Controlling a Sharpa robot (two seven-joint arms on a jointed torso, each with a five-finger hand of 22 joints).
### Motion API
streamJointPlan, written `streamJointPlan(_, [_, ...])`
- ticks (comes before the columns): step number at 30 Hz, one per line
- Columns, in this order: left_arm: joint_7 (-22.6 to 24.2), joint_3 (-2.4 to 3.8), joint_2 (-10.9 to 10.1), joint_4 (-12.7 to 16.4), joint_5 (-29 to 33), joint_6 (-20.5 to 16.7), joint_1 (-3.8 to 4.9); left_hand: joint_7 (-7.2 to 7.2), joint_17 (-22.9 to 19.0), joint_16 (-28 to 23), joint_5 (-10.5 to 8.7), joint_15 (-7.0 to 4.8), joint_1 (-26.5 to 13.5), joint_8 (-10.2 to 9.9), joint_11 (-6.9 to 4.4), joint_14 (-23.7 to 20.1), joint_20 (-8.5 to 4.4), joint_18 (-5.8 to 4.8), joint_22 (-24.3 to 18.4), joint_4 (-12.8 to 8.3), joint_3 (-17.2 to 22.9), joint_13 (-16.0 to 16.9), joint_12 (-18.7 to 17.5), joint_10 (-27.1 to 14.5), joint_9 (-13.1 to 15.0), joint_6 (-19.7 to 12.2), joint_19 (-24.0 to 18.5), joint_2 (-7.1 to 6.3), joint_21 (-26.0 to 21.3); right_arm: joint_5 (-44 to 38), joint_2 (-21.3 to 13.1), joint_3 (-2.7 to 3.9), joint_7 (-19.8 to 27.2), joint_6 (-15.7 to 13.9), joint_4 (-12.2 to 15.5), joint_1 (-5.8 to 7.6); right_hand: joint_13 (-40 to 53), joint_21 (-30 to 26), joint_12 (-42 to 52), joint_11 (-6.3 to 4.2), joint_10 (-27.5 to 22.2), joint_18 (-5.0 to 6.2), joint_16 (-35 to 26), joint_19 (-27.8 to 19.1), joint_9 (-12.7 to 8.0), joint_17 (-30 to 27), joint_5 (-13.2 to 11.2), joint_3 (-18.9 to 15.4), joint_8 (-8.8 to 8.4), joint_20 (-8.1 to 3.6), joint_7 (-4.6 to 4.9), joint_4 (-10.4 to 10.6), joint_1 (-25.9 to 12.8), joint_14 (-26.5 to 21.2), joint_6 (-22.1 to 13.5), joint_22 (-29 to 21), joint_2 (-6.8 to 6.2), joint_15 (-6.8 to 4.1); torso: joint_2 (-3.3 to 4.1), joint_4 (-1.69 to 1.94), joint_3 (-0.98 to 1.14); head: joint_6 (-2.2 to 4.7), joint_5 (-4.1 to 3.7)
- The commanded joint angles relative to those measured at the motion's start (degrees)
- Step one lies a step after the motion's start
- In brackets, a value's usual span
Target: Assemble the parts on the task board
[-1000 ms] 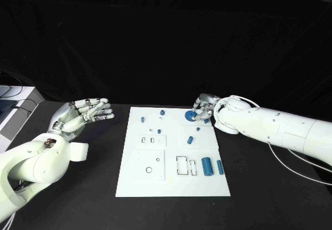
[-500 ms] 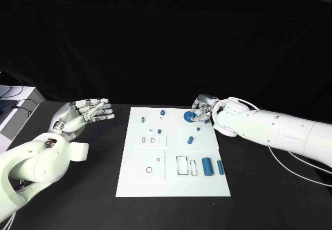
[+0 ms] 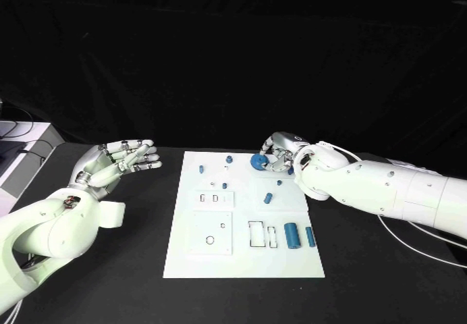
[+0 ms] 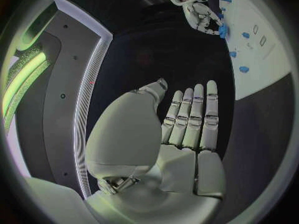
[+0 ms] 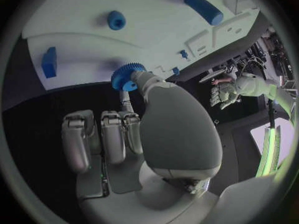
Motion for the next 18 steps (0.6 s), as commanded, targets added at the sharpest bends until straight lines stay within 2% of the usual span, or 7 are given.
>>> streamJointPlan(1, [0.3, 0.05, 0.1, 0.1, -0.1, 1.0, -0.01, 0.72, 0.1, -0.3, -0.02, -0.06, -0.1, -0.4, 0.14, -0.4, -0.04, 0.69, 0.0, 0.0, 0.4, -0.1, -0.3, 0.2, -0.1, 0.1, 0.3, -0.44, 0.3, -4.9, -0.1, 0.02, -0.1, -4.3, 1.7, -0.08, 15.1, 0.2, 0.1, -0.58, 6.0, -0.39, 0.3, 6.0, 1.0, 10.9, -0.3, 0.3, 0.64, -0.21, -1.14, -0.1, -0.9, 5.0, 2.2, 15.1, 0.08, -0.45, -0.01, 0.0, -0.01, 0.07, 0.01])
streamJointPlan(8, [0.3, 0.05, 0.0, 0.2, -0.1, 1.0, -0.03, 0.72, 0.1, -0.3, -0.02, -0.06, -0.1, -0.4, 0.14, -0.4, -0.04, 0.69, 0.0, 0.0, 0.4, -0.1, -0.3, 0.2, -0.1, 0.1, 0.3, -0.44, 0.3, -7.7, 1.5, 0.02, -1.2, -5.0, 3.5, -0.52, 15.1, 0.2, 0.1, -0.54, 6.0, -0.39, 0.3, 6.0, 1.0, 10.9, -0.8, 0.4, 0.54, -0.21, -1.1, -0.1, -1.4, 5.0, 2.1, 15.1, -0.15, -0.45, 0.07, 0.03, -0.07, 0.07, 0.31])
streamJointPlan(18, [0.3, 0.05, 0.4, 0.0, -0.1, 1.1, -0.08, 0.72, 0.1, -0.3, -0.02, -0.06, -0.1, -0.4, 0.14, -0.4, -0.04, 0.69, 0.0, 0.0, 0.4, -0.1, -0.3, 0.2, -0.1, 0.1, 0.3, -0.44, 0.3, -11.6, 6.4, -0.02, -3.6, -5.5, 0.5, -1.49, 15.1, 0.2, 0.1, -0.52, 6.0, -0.39, 0.3, 6.0, 1.0, 10.8, -1.1, 0.5, 0.46, -0.2, -1.08, -0.1, -1.8, 5.0, 2.1, 15.1, -0.3, -0.43, 0.06, 0.18, -0.18, -0.03, 0.35])
